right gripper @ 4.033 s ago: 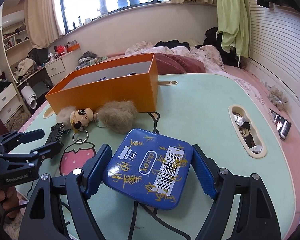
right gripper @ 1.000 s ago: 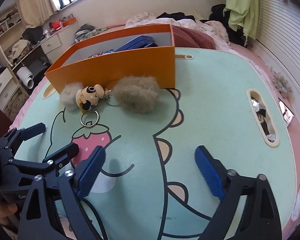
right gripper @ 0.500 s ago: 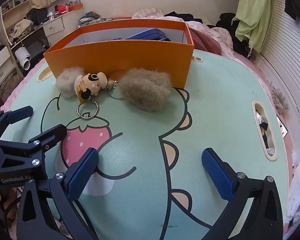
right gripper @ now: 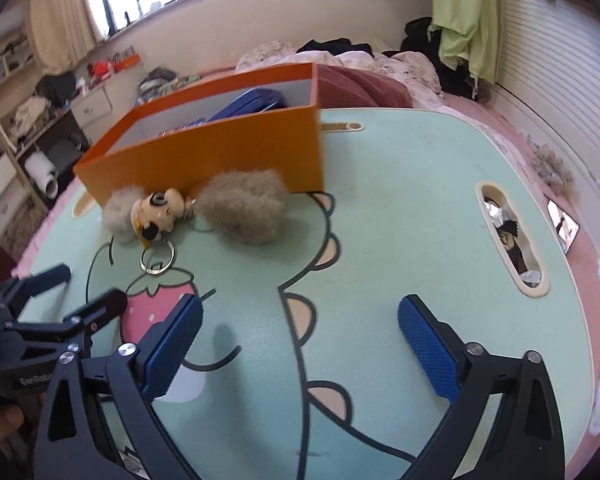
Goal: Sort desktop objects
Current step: 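Withdraw both grippers and reach toward the fluffy pom-poms, then grasp the brown pom-pom with right while left grasps the white pom-pom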
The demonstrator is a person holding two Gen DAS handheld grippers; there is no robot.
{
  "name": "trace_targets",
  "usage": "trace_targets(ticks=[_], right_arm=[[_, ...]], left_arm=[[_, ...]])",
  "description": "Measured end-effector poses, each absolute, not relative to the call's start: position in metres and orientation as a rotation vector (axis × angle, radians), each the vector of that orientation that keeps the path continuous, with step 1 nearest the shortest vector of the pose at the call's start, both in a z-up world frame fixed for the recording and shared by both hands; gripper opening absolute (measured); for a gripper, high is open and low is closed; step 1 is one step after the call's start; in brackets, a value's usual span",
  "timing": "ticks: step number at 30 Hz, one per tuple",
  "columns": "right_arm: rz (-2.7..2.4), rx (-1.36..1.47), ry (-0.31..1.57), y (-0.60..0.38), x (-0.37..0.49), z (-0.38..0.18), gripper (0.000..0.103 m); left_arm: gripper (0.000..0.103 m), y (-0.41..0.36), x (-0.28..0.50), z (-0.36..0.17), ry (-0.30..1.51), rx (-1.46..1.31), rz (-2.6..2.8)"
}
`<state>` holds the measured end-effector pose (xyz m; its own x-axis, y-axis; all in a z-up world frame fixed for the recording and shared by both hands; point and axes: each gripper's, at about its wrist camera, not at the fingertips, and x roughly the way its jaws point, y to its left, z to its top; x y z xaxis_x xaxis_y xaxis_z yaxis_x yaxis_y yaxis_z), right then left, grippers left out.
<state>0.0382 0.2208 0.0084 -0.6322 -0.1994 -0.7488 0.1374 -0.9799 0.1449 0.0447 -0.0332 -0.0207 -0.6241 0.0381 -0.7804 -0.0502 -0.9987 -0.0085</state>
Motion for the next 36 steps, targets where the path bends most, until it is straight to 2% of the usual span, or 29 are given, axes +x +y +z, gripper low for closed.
trace_targets(ticks=[3, 8, 15, 16, 17, 18, 19, 20, 30, 31, 33, 36], right_arm=[[-2.698, 1.233, -0.22, 0.236, 0.033, 0.012, 0.083], [-2.631, 1.219, -0.347, 0.242, 0.016, 0.021, 0.082], [-2.539, 1.215, -0.22, 0.198, -0.02, 0.034, 0.081], [-2.528, 1.228, -0.225, 0.195, -0.025, 0.033, 0.078], [-2.51, 1.249, -0.234, 0.192, -0.03, 0.03, 0.068], [-2.48, 1.274, -0.253, 0.19, -0.035, 0.026, 0.052], [-2.458, 1.297, -0.272, 0.191, -0.037, 0.023, 0.044], [-2.436, 1.32, -0.297, 0.193, -0.039, 0.019, 0.043], [-2.483, 1.179, -0.372, 0.224, -0.006, 0.028, 0.042], [-2.485, 1.175, -0.378, 0.225, -0.005, 0.029, 0.042], [-2.476, 1.174, -0.395, 0.226, -0.006, 0.031, 0.042], [-2.474, 1.182, -0.397, 0.226, -0.008, 0.029, 0.042]], left_arm=[[0.103, -0.033, 0.045, -0.021, 0.021, -1.339, 2.788], [0.103, -0.033, 0.045, -0.021, 0.021, -1.339, 2.788], [0.103, -0.033, 0.046, -0.021, 0.021, -1.336, 2.789], [0.103, -0.033, 0.046, -0.022, 0.02, -1.336, 2.789], [0.103, -0.033, 0.046, -0.022, 0.019, -1.335, 2.79], [0.103, -0.032, 0.046, -0.021, 0.019, -1.334, 2.79], [0.103, -0.032, 0.046, -0.022, 0.019, -1.335, 2.79], [0.103, -0.032, 0.046, -0.022, 0.017, -1.334, 2.792], [0.102, -0.052, 0.029, 0.006, -0.165, -1.205, 2.783], [0.1, -0.055, 0.021, 0.008, -0.202, -1.207, 2.762], [0.084, -0.059, 0.004, 0.01, -0.246, -1.227, 2.745], [0.074, -0.059, -0.014, 0.007, -0.266, -1.266, 2.712]])
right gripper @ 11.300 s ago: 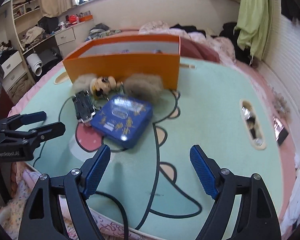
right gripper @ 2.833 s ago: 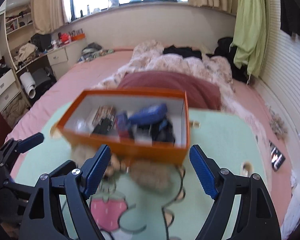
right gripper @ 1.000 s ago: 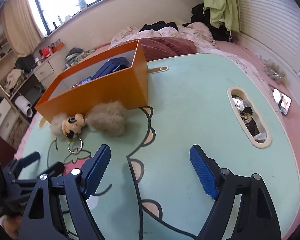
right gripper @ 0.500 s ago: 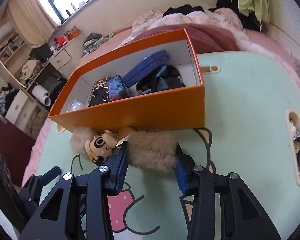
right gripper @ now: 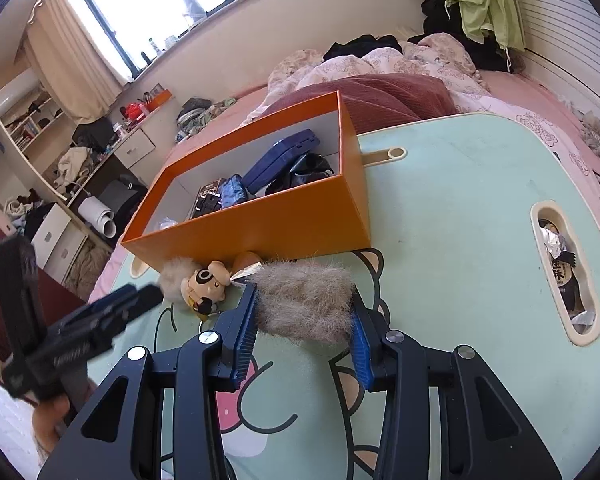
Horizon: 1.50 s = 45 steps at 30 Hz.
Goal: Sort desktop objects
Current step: 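Grasp the brown pom-pom with right while left grasps the white pom-pom, then drop both pom-poms into the orange box and release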
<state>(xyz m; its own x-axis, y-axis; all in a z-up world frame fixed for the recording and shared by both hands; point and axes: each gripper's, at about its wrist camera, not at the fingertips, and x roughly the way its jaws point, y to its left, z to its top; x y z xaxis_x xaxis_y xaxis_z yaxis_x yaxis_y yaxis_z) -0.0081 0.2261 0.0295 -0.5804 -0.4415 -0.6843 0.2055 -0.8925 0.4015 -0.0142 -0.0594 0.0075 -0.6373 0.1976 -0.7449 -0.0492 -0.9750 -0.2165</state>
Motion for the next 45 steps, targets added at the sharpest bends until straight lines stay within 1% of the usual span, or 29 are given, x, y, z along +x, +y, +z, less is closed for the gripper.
trace_targets(ticks=[3, 7, 8, 10, 11, 12, 13, 16, 20, 25, 30, 35, 36, 37, 38, 39, 40, 41, 42, 44, 45], right_arm=[[-2.47, 1.204, -0.398, 0.228, -0.01, 0.024, 0.042], [-2.46, 1.219, -0.412, 0.23, -0.011, 0.02, 0.042], [-2.461, 1.219, -0.413, 0.23, -0.01, 0.02, 0.042], [-2.461, 1.22, -0.416, 0.232, -0.01, 0.02, 0.042], [-2.461, 1.22, -0.418, 0.232, -0.01, 0.02, 0.042], [-2.464, 1.22, -0.42, 0.232, -0.01, 0.02, 0.042], [-2.467, 1.221, -0.421, 0.233, -0.01, 0.019, 0.042], [-2.473, 1.221, -0.422, 0.234, -0.011, 0.02, 0.042], [-2.498, 1.195, -0.402, 0.236, -0.007, 0.026, 0.042], [-2.452, 1.187, -0.433, 0.232, -0.011, 0.046, 0.042], [-2.534, 1.105, -0.316, 0.215, -0.025, 0.087, 0.042], [-2.559, 1.124, -0.244, 0.195, -0.072, 0.1, 0.042], [-2.566, 1.136, -0.224, 0.191, -0.082, 0.099, 0.042], [-2.572, 1.154, -0.209, 0.187, -0.094, 0.096, 0.042], [-2.567, 1.171, -0.211, 0.186, -0.103, 0.093, 0.042], [-2.547, 1.19, -0.225, 0.186, -0.112, 0.088, 0.044], [-2.506, 1.224, -0.259, 0.186, -0.123, 0.081, 0.045], [-2.471, 1.261, -0.294, 0.188, -0.13, 0.074, 0.05], [-2.417, 1.317, -0.364, 0.192, -0.138, 0.067, 0.053], [-2.361, 1.335, -0.491, 0.202, -0.141, 0.061, 0.055], [-2.386, 1.307, -0.502, 0.207, -0.136, 0.064, 0.058]], left_arm=[[0.068, -0.053, -0.026, 0.004, -0.228, -1.284, 2.692], [0.065, -0.047, -0.032, -0.004, -0.183, -1.31, 2.697], [0.063, -0.045, -0.033, -0.008, -0.157, -1.331, 2.698], [0.058, -0.04, -0.027, -0.009, -0.044, -1.32, 2.745], [0.051, -0.037, -0.025, -0.009, 0.011, -1.318, 2.758], [0.04, -0.034, -0.022, -0.009, 0.06, -1.309, 2.763], [0.038, -0.034, -0.02, -0.009, 0.067, -1.301, 2.755], [0.037, -0.035, -0.013, -0.006, 0.03, -1.269, 2.72], [0.037, -0.036, 0.006, 0.006, 0.044, -1.182, 2.739], [0.037, -0.039, 0.012, 0.051, 0.082, -1.033, 2.777], [0.037, -0.044, -0.018, 0.084, 0.029, -0.987, 2.769], [0.037, -0.048, -0.07, 0.08, -0.018, -1.086, 2.777], [0.038, -0.05, -0.081, 0.074, -0.026, -1.116, 2.784], [0.04, -0.05, -0.087, 0.07, -0.034, -1.139, 2.788], [0.047, -0.052, -0.093, 0.066, -0.047, -1.166, 2.794], [0.059, -0.054, -0.096, 0.062, -0.076, -1.191, 2.796], [0.066, -0.057, -0.096, 0.059, -0.116, -1.203, 2.795], [0.078, -0.059, -0.094, 0.057, -0.154, -1.201, 2.789], [0.084, -0.062, -0.09, 0.057, -0.198, -1.182, 2.776], [0.086, -0.067, -0.076, 0.058, -0.246, -1.123, 2.76], [0.086, -0.067, -0.072, 0.059, -0.238, -1.109, 2.767]])
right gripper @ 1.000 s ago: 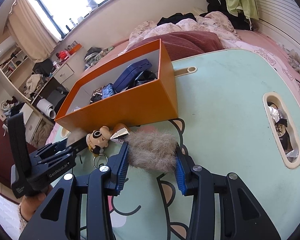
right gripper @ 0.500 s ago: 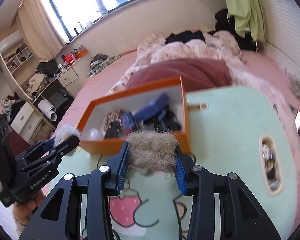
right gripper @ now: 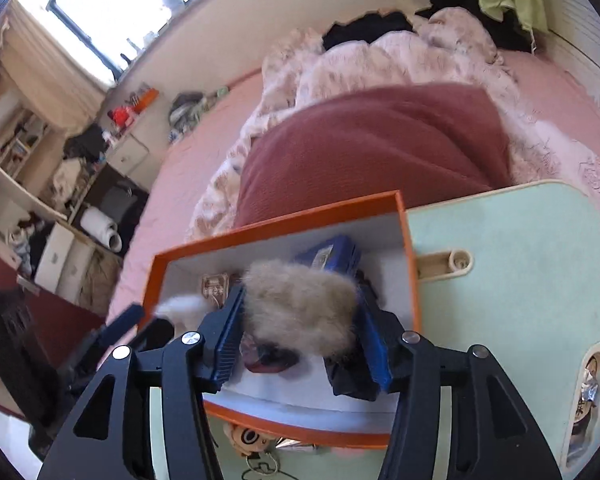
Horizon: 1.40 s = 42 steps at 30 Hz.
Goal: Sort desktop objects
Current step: 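Drop both pom-poms into the orange box and release, then grasp the silver cone charm with right while left grasps the cartoon figure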
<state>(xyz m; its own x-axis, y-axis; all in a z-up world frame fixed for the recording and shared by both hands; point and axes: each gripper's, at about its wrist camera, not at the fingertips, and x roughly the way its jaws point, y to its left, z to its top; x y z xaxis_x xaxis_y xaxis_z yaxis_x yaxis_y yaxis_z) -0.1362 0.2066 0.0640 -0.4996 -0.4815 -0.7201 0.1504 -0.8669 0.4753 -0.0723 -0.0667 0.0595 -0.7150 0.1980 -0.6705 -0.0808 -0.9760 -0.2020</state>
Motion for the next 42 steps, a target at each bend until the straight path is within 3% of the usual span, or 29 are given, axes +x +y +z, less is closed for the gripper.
trace_targets(ticks=[9, 14, 17, 19, 21, 24, 25, 42], right_arm=[[-2.555, 1.062, -0.419, 0.226, -0.064, 0.093, 0.068], [-2.521, 1.163, -0.349, 0.229, -0.029, 0.069, 0.069], [-2.442, 1.221, -0.411, 0.237, -0.018, 0.05, 0.069], [-2.424, 1.248, -0.43, 0.241, -0.016, 0.042, 0.069], [-2.437, 1.259, -0.431, 0.244, -0.017, 0.038, 0.069], [-2.421, 1.271, -0.449, 0.244, -0.02, 0.035, 0.069], [-2.416, 1.276, -0.446, 0.242, -0.021, 0.036, 0.069], [-2.432, 1.362, -0.194, 0.17, -0.038, 0.019, 0.069]], left_arm=[[0.086, -0.029, -0.008, 0.064, 0.056, -0.991, 2.706], [0.086, 0.0, 0.006, 0.04, 0.239, -1.035, 2.669], [0.085, 0.013, 0.0, 0.027, 0.304, -1.068, 2.666], [0.081, 0.019, -0.005, 0.019, 0.315, -1.079, 2.649], [0.065, 0.024, -0.008, 0.013, 0.335, -1.105, 2.645], [0.04, 0.023, -0.012, 0.005, 0.31, -1.142, 2.614], [0.039, 0.021, -0.011, 0.004, 0.287, -1.148, 2.602], [0.039, -0.051, 0.052, 0.023, 0.075, -1.058, 2.742]])
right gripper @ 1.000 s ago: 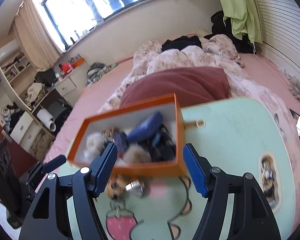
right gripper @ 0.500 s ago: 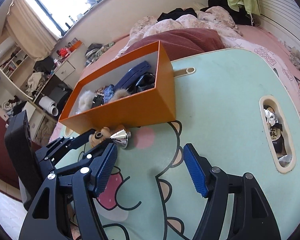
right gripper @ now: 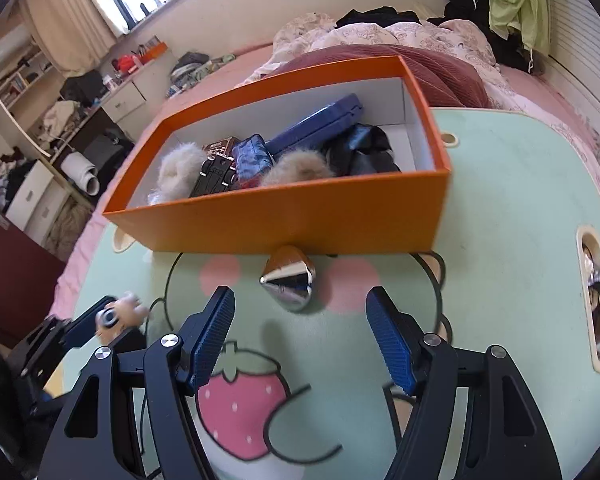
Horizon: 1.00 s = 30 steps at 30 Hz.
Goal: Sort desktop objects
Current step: 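Grasp the silver cone charm with right while left grasps the cartoon figure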
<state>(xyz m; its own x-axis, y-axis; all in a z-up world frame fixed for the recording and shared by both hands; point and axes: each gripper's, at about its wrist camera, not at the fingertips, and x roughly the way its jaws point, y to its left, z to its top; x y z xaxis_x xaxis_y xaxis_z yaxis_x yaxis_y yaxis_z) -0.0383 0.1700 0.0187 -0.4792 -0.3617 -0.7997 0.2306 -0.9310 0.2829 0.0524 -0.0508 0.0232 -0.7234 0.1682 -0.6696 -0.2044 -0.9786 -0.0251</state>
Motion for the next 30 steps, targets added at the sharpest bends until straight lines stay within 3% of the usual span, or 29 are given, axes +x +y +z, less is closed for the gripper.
trace_targets(ticks=[8, 13, 14, 15, 30], right_arm=[[-2.533, 1.362, -0.033, 0.146, -0.049, 0.014, 0.067], [-2.57, 1.327, 0.042, 0.143, -0.043, 0.014, 0.046], [-2.581, 1.324, 0.061, 0.143, -0.042, 0.014, 0.035], [-2.581, 1.321, 0.07, 0.143, -0.041, 0.013, 0.032], [-2.723, 1.097, 0.225, 0.146, -0.003, 0.037, 0.031]], left_arm=[[0.039, -0.052, 0.049, 0.024, 0.053, -1.051, 2.735], [0.039, -0.051, 0.048, 0.022, 0.045, -1.061, 2.73], [0.039, -0.05, 0.048, 0.021, 0.04, -1.062, 2.728], [0.039, -0.05, 0.048, 0.021, 0.036, -1.065, 2.725], [0.039, -0.044, 0.048, 0.016, 0.025, -1.08, 2.708]])
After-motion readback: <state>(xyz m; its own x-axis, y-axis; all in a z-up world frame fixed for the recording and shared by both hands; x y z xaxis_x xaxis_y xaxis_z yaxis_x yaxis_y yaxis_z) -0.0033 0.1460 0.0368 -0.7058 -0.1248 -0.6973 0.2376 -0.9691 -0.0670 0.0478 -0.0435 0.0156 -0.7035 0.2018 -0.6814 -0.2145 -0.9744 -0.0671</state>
